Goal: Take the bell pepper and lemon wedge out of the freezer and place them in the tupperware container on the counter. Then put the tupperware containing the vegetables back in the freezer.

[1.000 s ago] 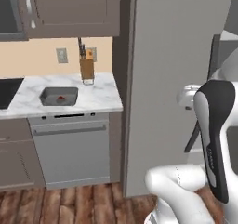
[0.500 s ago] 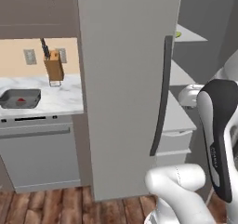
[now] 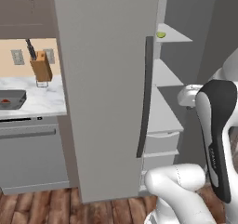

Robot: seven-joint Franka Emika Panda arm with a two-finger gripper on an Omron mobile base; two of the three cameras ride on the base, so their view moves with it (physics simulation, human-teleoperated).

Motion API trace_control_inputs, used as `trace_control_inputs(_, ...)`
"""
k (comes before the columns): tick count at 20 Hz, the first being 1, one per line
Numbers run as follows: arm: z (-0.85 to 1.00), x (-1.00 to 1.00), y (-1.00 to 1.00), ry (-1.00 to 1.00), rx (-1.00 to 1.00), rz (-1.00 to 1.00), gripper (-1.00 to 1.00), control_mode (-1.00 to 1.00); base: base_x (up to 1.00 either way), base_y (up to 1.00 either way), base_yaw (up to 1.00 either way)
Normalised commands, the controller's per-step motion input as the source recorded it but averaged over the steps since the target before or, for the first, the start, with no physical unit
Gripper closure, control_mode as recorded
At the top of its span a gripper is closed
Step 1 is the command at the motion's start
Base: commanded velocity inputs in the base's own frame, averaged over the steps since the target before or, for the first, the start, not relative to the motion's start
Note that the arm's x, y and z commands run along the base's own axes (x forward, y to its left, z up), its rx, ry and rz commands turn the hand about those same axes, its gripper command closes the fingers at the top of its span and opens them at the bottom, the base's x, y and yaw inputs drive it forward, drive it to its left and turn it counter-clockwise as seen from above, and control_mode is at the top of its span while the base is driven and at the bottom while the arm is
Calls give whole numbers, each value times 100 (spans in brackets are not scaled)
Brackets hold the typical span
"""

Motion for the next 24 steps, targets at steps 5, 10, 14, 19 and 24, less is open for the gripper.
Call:
trace_control_inputs(5,0,0,0,0,0,0,-100,100,26,-33,0)
trace_control_inputs(10,0,0,0,0,0,0,-100,100,36,-30,0)
trace_control_inputs(14,0,0,0,0,0,0,-100,100,42,-21,0)
trace_control_inputs(19,0,0,0,0,0,0,-100,100,35,-38,0)
trace_control_inputs(24,0,0,0,0,0,0,-100,100,38,-41,0)
